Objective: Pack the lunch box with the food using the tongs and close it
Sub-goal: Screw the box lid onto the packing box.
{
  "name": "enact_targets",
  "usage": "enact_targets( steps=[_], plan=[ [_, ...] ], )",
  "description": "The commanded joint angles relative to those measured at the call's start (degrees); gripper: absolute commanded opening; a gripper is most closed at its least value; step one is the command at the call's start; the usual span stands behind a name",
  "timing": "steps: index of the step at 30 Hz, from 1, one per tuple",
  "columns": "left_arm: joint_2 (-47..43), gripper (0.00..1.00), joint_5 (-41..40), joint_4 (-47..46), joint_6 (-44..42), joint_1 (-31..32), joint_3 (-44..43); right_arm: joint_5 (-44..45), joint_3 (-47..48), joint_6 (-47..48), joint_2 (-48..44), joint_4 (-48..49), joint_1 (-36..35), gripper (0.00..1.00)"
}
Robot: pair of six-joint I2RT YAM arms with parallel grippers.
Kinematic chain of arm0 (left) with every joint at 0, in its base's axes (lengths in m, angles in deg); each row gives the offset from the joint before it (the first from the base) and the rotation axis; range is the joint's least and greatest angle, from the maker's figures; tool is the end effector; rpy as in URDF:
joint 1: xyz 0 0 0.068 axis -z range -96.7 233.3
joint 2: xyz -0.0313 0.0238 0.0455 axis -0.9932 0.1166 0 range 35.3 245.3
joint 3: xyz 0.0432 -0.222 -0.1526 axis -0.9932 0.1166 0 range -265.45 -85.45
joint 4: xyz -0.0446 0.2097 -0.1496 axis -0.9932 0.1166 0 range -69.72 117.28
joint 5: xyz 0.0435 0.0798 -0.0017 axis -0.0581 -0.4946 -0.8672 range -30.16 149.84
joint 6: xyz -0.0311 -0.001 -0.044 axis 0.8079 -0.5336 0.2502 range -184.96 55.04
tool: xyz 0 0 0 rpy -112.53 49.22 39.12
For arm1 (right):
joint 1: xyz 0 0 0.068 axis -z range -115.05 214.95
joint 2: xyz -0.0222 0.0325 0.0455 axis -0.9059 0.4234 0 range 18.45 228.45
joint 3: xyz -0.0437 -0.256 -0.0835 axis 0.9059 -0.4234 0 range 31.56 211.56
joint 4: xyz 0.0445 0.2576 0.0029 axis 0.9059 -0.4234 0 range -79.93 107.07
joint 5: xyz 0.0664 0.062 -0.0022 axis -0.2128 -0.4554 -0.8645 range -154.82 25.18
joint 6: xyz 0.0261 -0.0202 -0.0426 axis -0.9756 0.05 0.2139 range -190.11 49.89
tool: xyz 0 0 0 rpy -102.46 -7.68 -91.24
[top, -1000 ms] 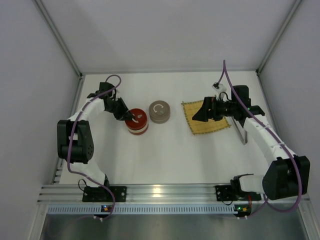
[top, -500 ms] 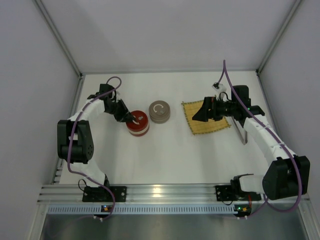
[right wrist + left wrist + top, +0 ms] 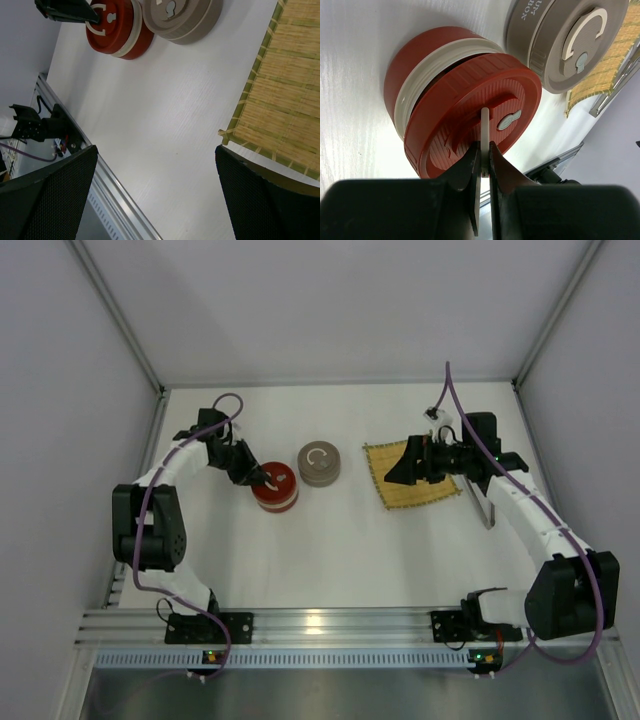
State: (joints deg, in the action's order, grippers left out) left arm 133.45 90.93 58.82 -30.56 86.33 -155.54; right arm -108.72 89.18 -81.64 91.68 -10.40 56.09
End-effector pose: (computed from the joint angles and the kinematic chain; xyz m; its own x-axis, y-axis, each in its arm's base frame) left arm 0.3419 -0.0366 0.2168 -0.8975 -0.4369 -0.0600 -0.3113 0.7241 -0.6154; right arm 0.2618 0.0657 0.2901 -0.7834 0.0236 -0.6210 -0.4642 0.6423 0.6100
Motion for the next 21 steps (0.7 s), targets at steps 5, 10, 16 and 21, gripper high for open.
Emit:
enact_targets(
  steps=[5,10,16,21],
  plan=[
    [-2.4,0.00,1.6,0.2,-0.9,-0.3,0.6,-1.2,0.1,0.7,-0.5,1.9,1.1,0.99],
    [-1.2,0.00,1.7,-0.1,-0.7,-0.2,0.8,-1.0,-0.1,1.0,-0.7,1.7,1.1,0.99],
    [-0.9,0.00,2.7,-1.2,-0.6,-0.2,1.6,-1.0,-0.1,0.8,-0.3,2.2,1.1,0.99],
    [-1.0,0.00,2.6,-1.8,-0.6,-0.2,2.6,-1.1,-0.1,0.8,0.0,2.2,1.0,0.99]
  ],
)
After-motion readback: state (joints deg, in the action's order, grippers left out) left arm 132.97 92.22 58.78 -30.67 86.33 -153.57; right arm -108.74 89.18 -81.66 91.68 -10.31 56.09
